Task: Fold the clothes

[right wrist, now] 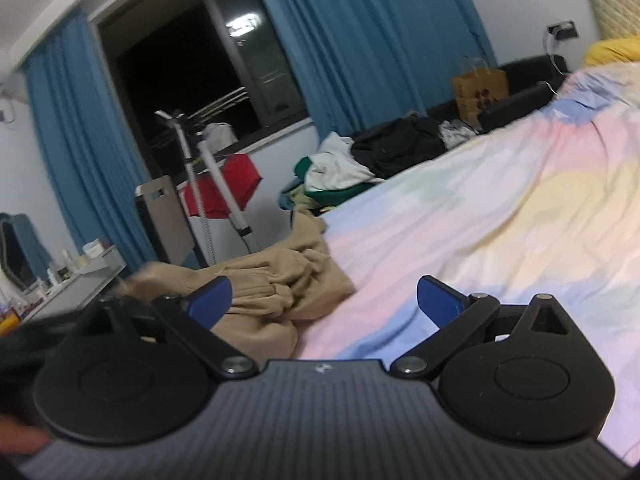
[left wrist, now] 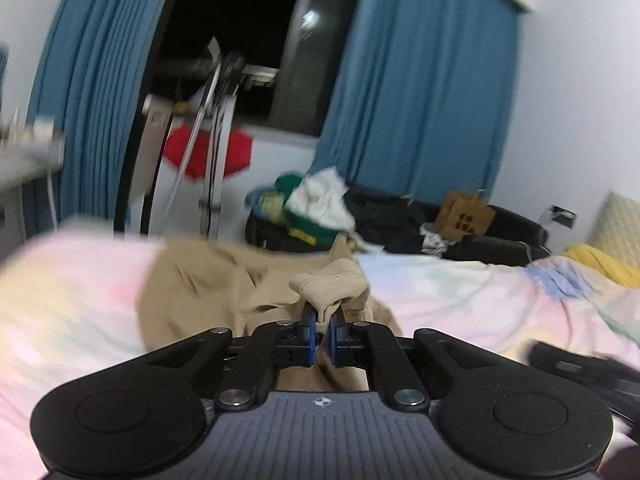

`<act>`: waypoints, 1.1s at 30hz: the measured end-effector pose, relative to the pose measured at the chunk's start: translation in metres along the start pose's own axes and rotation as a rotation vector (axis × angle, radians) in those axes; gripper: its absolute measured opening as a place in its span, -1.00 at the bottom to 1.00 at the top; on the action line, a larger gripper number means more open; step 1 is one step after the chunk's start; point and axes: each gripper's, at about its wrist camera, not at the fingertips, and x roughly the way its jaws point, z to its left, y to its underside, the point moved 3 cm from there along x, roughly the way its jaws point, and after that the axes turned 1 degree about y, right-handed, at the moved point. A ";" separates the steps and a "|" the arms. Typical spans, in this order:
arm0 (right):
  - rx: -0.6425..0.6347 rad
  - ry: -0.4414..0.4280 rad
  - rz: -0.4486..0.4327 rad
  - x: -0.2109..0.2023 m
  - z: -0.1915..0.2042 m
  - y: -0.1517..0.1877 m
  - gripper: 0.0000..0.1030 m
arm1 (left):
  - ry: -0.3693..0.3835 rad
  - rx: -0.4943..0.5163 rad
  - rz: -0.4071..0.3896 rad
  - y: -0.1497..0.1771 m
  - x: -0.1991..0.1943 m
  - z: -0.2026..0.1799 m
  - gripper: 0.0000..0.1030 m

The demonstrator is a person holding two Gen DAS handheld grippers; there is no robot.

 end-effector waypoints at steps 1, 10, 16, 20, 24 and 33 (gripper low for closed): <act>-0.001 -0.015 -0.001 -0.001 0.004 0.000 0.96 | 0.010 0.018 -0.013 -0.007 -0.020 0.003 -0.89; -0.007 -0.210 0.068 -0.031 0.044 0.001 0.92 | 0.078 0.230 0.045 -0.018 -0.185 0.043 -0.88; -0.043 -0.255 0.225 -0.020 0.066 0.023 0.36 | -0.019 0.173 0.298 0.043 -0.206 0.095 -0.87; -0.067 -0.291 0.336 -0.009 0.074 0.045 0.32 | -0.013 0.104 0.367 0.062 -0.212 0.108 -0.79; -0.086 -0.377 0.425 -0.006 0.088 0.062 0.32 | 0.044 0.056 0.331 0.056 -0.233 0.117 -0.57; 0.028 -0.384 0.576 0.019 0.092 0.084 0.34 | 0.147 -0.099 0.268 0.030 -0.207 0.110 -0.04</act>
